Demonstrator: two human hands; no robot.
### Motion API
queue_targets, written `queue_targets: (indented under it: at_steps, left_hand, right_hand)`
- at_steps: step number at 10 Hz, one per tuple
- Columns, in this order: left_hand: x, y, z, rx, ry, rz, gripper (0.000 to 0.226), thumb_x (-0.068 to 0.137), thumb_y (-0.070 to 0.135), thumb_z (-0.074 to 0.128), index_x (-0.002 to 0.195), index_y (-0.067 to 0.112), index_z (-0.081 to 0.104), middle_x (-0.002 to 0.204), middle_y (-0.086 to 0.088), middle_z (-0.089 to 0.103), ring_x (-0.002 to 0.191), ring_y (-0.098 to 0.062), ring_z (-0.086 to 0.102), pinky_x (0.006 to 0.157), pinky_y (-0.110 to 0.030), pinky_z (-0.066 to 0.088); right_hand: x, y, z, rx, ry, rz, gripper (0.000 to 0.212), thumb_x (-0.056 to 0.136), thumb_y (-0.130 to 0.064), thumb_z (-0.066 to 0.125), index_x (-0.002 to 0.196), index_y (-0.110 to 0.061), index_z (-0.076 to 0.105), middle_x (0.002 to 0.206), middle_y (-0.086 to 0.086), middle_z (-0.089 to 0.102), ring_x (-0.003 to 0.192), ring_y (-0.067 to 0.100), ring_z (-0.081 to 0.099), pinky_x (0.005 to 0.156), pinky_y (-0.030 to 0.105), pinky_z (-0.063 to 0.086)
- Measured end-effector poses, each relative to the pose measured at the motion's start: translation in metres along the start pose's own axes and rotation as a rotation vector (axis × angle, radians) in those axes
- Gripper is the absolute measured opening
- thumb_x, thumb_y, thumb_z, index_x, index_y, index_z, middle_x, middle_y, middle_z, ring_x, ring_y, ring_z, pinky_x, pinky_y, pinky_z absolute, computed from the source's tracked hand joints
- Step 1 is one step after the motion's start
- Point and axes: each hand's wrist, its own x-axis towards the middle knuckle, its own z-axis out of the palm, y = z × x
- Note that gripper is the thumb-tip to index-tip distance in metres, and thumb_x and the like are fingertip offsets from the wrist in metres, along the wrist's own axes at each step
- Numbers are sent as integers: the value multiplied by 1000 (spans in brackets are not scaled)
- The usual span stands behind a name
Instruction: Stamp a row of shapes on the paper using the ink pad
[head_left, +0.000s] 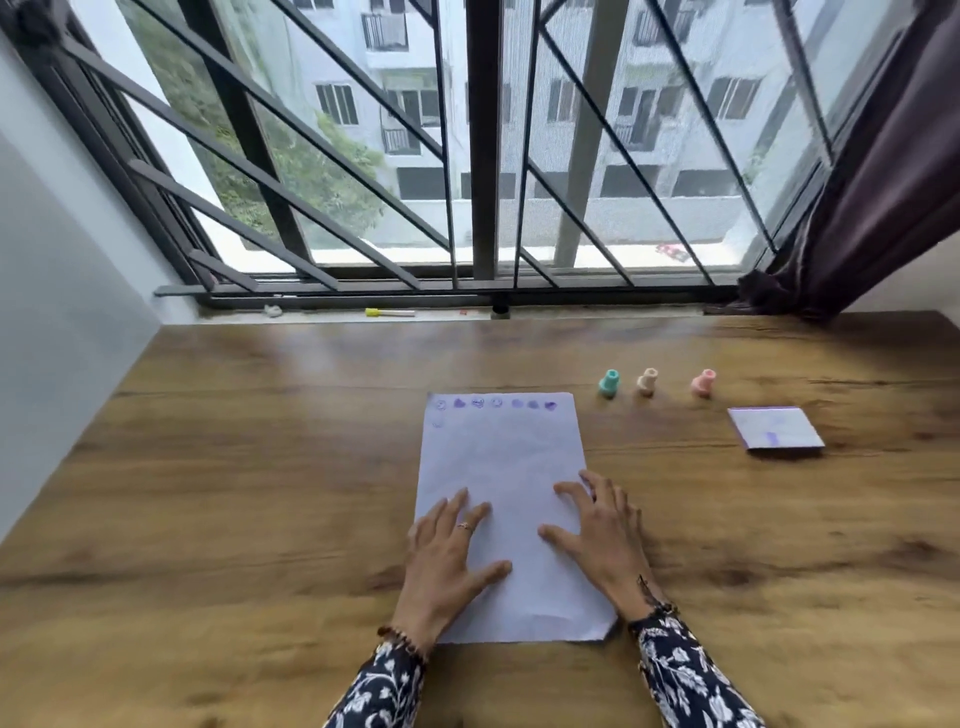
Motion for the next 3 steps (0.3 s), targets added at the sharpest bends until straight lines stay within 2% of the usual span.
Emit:
queue_targets:
  at_steps: [2, 3]
  left_hand:
    - [-3, 7, -8, 3, -9, -10, 72, 81, 58, 50, 142, 37, 17, 157, 4, 5, 144, -15, 0, 116, -40, 1]
    - [10, 19, -23, 50, 103, 63, 68, 88, 50, 47, 143, 35, 11, 157, 2, 7, 144, -16, 0, 115, -42, 2]
  right_hand:
    - [-5, -10, -6, 4, 5, 6, 56, 81, -45, 58, 131, -27, 41, 149, 1, 29, 132, 23, 26, 105, 38, 26]
    - [2, -23, -12, -40, 156, -102, 58, 89, -38, 51, 140, -18, 30, 155, 5, 22, 140, 23, 21, 111, 38, 25]
